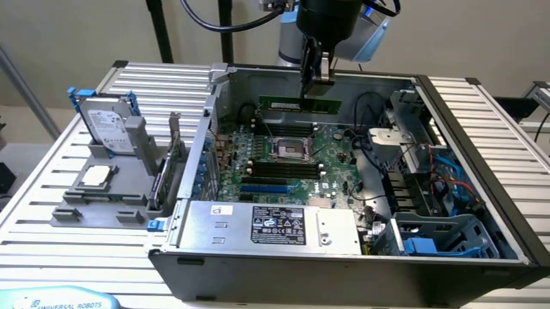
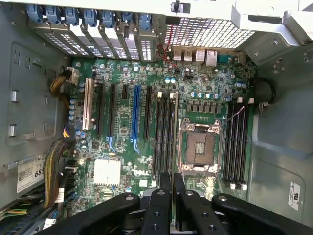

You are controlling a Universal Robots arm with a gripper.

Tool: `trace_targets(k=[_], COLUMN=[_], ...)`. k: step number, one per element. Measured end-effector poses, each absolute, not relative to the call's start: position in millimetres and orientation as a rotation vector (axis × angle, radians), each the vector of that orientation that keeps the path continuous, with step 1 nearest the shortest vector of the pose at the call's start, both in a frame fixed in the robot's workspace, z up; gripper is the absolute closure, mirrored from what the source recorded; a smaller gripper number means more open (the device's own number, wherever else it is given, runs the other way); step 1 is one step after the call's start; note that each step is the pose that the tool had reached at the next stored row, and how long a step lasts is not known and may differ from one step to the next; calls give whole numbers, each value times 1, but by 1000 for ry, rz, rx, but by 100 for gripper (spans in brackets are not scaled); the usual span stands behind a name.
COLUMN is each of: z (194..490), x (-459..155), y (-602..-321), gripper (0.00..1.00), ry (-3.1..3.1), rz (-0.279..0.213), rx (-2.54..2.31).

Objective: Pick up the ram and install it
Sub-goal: 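Insert the ram into the slot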

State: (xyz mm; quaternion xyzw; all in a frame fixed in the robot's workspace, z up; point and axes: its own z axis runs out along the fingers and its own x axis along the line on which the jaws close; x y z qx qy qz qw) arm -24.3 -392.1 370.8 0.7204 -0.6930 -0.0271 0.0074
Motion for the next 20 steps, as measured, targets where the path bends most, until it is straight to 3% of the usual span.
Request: trace_targets(k=[20], z=[348], x=[-36], y=[-392], gripper=[86], ry=[-2212], rz=[-72], rx=[2221])
